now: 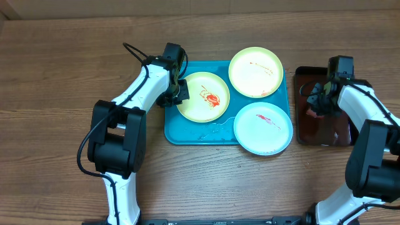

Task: Clean dirty plates on tray and stack at the side
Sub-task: 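Lower right gripper into the brown tray and grasp the green sponge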

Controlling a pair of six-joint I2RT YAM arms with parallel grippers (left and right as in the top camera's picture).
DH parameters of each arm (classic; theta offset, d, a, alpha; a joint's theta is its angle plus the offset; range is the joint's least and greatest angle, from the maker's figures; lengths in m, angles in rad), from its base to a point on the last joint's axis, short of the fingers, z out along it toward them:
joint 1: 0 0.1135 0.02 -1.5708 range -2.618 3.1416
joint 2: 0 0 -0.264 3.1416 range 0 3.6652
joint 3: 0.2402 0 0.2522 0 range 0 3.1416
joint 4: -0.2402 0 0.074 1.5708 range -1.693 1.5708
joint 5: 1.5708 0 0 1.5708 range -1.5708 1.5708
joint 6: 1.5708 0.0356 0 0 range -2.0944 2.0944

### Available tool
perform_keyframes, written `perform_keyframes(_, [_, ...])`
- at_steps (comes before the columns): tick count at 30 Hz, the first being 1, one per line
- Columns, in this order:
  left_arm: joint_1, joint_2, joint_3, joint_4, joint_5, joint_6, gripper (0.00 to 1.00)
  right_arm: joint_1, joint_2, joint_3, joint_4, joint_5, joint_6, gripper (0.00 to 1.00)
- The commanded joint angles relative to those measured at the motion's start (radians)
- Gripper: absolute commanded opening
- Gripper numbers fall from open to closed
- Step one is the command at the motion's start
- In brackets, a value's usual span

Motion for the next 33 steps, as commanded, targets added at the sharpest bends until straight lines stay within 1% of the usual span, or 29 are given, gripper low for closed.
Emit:
perform_keyframes(1, [-0.001, 0.013, -0.015, 0.001, -0.055, 0.026, 0.05, -0.006, 0.006, -0.039, 0.018, 0.007, -0.028, 0.24])
perform_keyframes(5, [-0.001, 0.013, -0.015, 0.001, -0.055, 0.026, 0.04, -0.006, 0.006, -0.064, 0.028, 0.006, -0.047, 0.23])
perform_keyframes(10, [-0.001, 0.013, -0.015, 0.001, -0.054, 0.025, 0.04, -0.006, 0.006, -0.064, 0.008, 0.006, -0.047, 0.13])
perform_keyframes(11, [-0.001, 0.013, -0.015, 0.001, -0.054, 0.025, 0.04, -0.006, 0.006, -0.063, 0.001, 0.001, -0.046, 0.10])
perform_keyframes(12, [-0.001, 0.013, -0.015, 0.001, -0.054, 0.025, 0.04, -0.006, 0.006, -0.055, -0.008, -0.014, -0.045, 0.04])
perform_keyframes(15, [-0.001, 0.013, -0.015, 0.000, -0.055, 0.025, 0.04, -0.008, 0.006, -0.002, -0.081, -0.074, -0.042, 0.04])
perform_keyframes(18, [-0.001, 0.013, -0.015, 0.004, -0.055, 0.025, 0.04, -0.008, -0.001, 0.090, -0.187, -0.136, -0.043, 0.04])
perform_keyframes(23, [-0.001, 0.013, -0.015, 0.008, -0.055, 0.026, 0.04, -0.008, -0.032, 0.220, -0.323, -0.140, -0.047, 0.04])
perform_keyframes(28, [-0.001, 0.013, -0.015, 0.014, -0.055, 0.026, 0.05, -0.008, -0.066, 0.249, -0.339, -0.117, -0.093, 0.04])
perform_keyframes(30, [-0.001, 0.013, -0.015, 0.016, -0.055, 0.026, 0.04, -0.008, -0.066, 0.244, -0.336, -0.104, -0.154, 0.04])
perform_keyframes(33, [-0.001, 0.013, -0.015, 0.016, -0.055, 0.026, 0.04, -0.008, -0.066, 0.199, -0.285, -0.103, -0.254, 0.04])
